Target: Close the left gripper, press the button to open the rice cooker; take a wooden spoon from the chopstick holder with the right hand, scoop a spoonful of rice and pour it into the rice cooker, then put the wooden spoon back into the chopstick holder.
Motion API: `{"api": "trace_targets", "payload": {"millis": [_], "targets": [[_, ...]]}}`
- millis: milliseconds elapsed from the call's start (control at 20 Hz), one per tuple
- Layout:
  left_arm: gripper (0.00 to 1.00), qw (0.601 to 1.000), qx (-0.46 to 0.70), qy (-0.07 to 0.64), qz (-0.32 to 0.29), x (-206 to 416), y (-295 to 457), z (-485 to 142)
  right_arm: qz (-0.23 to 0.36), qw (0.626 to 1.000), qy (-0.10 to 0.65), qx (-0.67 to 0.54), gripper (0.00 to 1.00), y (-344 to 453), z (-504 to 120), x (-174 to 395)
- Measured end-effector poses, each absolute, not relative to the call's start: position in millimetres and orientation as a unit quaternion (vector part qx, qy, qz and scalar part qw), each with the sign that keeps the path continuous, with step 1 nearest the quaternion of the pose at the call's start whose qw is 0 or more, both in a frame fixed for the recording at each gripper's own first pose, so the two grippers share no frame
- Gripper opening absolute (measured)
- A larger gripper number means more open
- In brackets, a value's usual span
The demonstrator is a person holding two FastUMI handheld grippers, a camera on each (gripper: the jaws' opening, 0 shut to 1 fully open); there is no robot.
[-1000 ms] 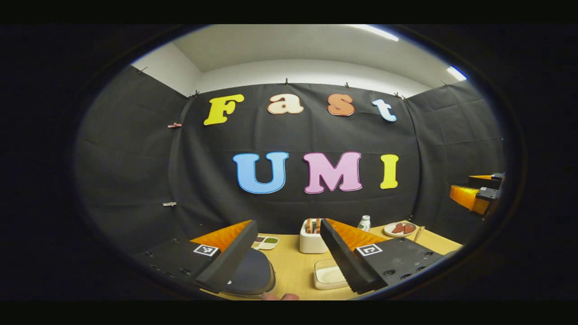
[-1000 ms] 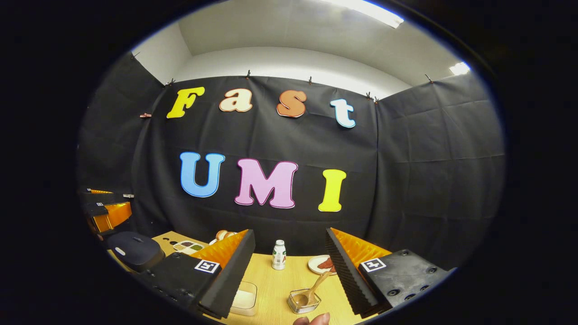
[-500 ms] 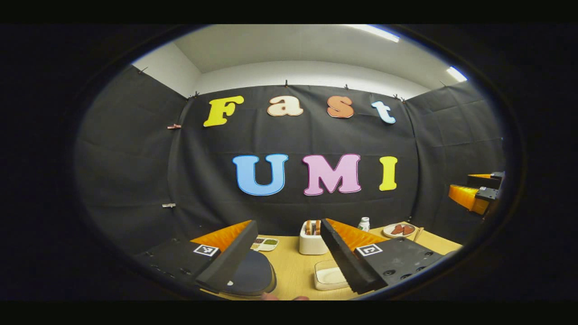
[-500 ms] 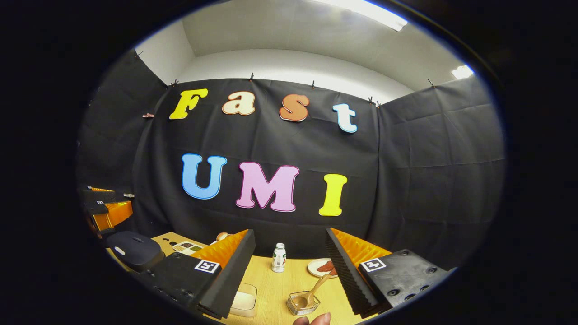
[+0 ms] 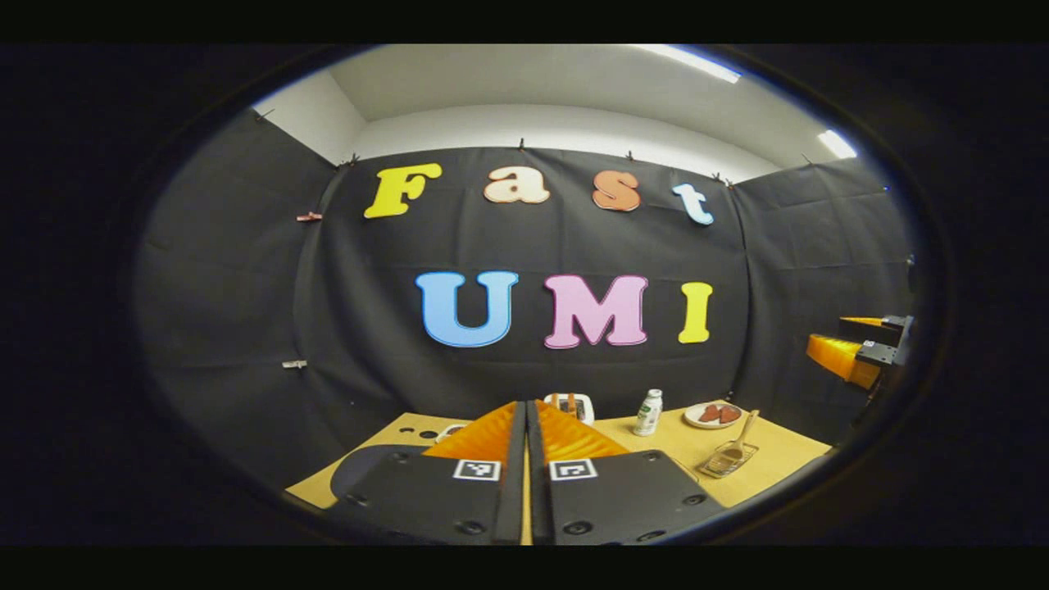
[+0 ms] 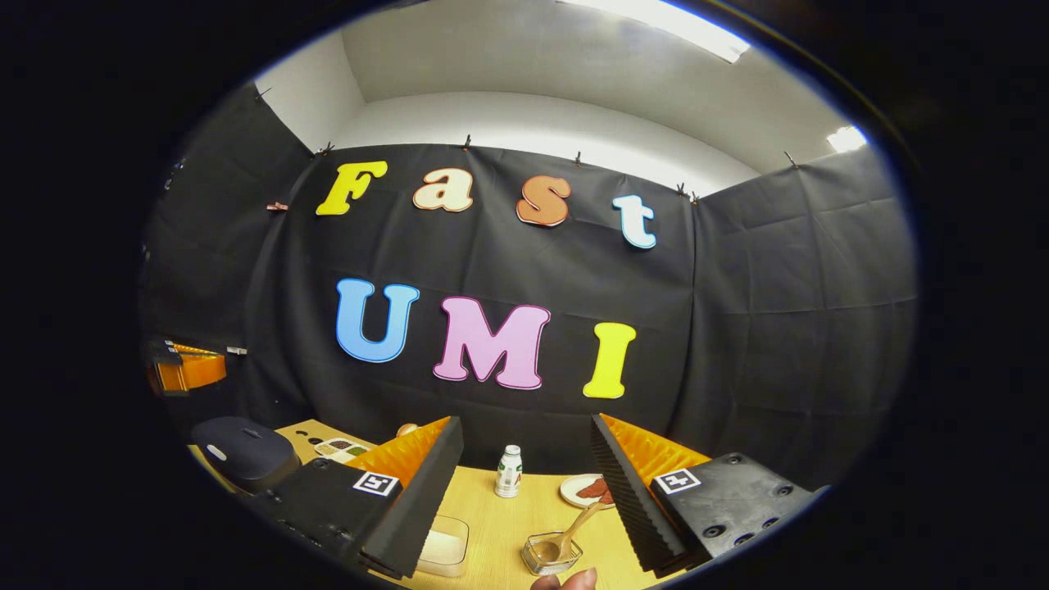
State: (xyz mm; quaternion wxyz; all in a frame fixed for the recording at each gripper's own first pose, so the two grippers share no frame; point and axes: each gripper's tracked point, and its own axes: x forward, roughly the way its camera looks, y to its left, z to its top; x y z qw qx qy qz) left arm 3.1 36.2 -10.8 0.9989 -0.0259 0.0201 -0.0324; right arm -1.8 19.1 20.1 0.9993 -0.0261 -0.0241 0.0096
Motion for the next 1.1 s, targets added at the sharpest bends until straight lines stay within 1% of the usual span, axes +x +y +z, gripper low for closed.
{"api": "trace_targets", "payload": {"millis": [50,100,150,200,250,300,500,550,650,750,800,850,900,950,1050,1100], "targets": [[0.08,0.998,-0.03,0.031,-0.041,3.5,40.1,-18.4,0.009,0.999,-0.025,-0.027,0.97,19.7,20.0,-1.5],[0.06,0.998,-0.032,0.046,-0.041,3.2,49.0,-26.5,0.01,0.999,-0.024,-0.027,0.97,19.8,20.1,-1.3],[0.06,0.997,-0.034,0.062,-0.036,4.9,62.6,-37.8,0.009,0.999,-0.024,-0.028,0.97,19.3,20.1,-1.4],[0.07,0.995,-0.041,0.08,-0.029,6.1,75.9,-48.2,0.008,0.999,-0.025,-0.031,0.97,19.5,20.1,-1.5],[0.05,0.994,-0.051,0.099,-0.022,7.5,86.6,-60.4,0.007,0.999,-0.026,-0.034,0.97,19.4,20.0,-1.4],[0.07,0.991,-0.06,0.122,-0.013,7.3,97.2,-73.1,0.006,0.999,-0.027,-0.037,0.97,19.6,19.5,-1.1],[0.07,0.973,-0.088,0.212,0.013,0.4,130.1,-132.8,-0.001,0.999,-0.022,-0.039,0.97,17.9,16.8,0.3],[0.05,0.967,-0.102,0.233,0.02,-3.2,135.1,-147.4,-0.002,0.999,-0.021,-0.04,0.96,17.2,16.2,0.9],[0.06,0.954,-0.131,0.267,0.027,-9.6,140.6,-171.5,-0.007,0.999,-0.018,-0.041,0.97,15.9,13.8,0.6],[0.07,0.945,-0.142,0.294,0.034,-14.1,143.8,-193.3,-0.009,0.999,-0.016,-0.041,0.97,15.9,13.6,1.3],[0.04,0.94,-0.142,0.307,0.039,-16.5,145.7,-203.2,-0.009,0.999,-0.014,-0.042,0.97,15.7,13.5,0.5],[0.07,0.937,-0.141,0.317,0.041,-18.4,146.8,-210.6,-0.01,0.999,-0.013,-0.044,0.97,15.3,13.7,0.3],[0.05,0.934,-0.141,0.325,0.043,-20.9,147.6,-215.2,-0.011,0.999,-0.013,-0.045,0.97,15.1,12.8,-0.1],[0.07,0.932,-0.142,0.33,0.044,-23.1,147.1,-219.6,-0.012,0.999,-0.013,-0.046,0.97,14.9,13.3,-0.4],[0.07,0.929,-0.145,0.337,0.046,-26.0,147.1,-224.1,-0.013,0.999,-0.012,-0.047,0.97,15.2,13.2,-0.8],[0.06,0.932,-0.143,0.331,0.045,-24.0,146.9,-222.9,-0.013,0.999,-0.011,-0.048,0.97,14.9,12.7,-1.1]]}}
